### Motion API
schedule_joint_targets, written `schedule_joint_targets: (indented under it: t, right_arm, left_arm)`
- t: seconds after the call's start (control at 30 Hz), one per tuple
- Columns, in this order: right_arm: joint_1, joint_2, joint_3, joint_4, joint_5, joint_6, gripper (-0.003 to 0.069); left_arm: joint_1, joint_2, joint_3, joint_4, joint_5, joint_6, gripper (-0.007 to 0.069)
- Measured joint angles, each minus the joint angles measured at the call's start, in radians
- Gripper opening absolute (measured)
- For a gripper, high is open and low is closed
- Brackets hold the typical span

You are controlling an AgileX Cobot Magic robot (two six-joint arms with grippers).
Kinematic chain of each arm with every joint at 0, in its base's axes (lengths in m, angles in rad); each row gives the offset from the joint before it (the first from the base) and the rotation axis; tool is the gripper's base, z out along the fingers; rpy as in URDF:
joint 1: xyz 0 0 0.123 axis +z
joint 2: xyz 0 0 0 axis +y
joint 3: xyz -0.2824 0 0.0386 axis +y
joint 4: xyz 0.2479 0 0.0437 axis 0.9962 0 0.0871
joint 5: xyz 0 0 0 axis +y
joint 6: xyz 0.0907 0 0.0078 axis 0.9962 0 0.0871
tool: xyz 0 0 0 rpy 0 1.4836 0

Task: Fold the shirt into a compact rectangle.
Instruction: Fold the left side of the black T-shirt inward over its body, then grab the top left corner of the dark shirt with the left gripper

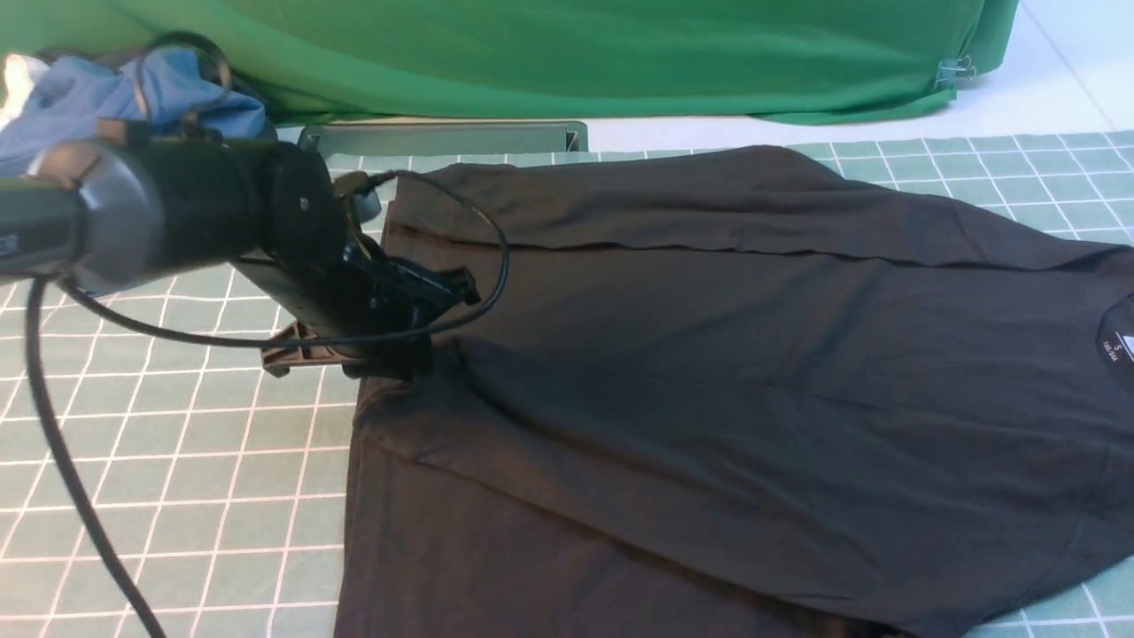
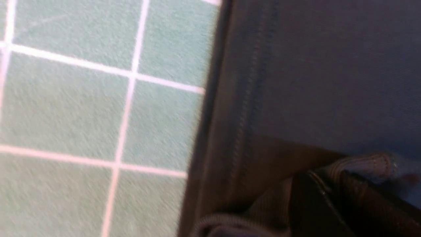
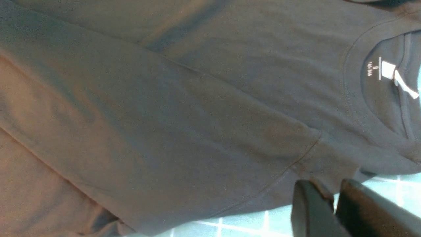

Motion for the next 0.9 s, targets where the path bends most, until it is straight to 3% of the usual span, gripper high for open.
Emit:
schedule_joint_targets:
  t: [0.2,0.4,0.5,0.63,0.9]
  right_arm:
    - [0.000,0.000,0.000,0.035,0.001,0.000,0.0144]
    - [0.000,0.000,0.000,0.039,0.002,0.000,0.0144]
    - [0.000,0.000,0.000,0.039,0.002,0.000,0.0145]
    - [0.000,0.000,0.000,0.040,0.001,0.000,0.0153]
    - [0.000,0.000,0.000,0.041,0.001,0.000,0.0156]
  left_arm:
    - [0.006,0.005,-0.022,0.129,-0.081,-0.127,0.0249]
    - [0.028,0.008,-0.189,0.162,-0.089,-0.137,0.0370]
    - [0.037,0.024,-0.292,0.150,-0.066,-0.126,0.0380]
    - [0.062,0.171,-0.544,0.081,0.177,-0.036,0.0352]
    - [0.118,0.459,-0.848,-0.034,0.477,0.019,0.0302]
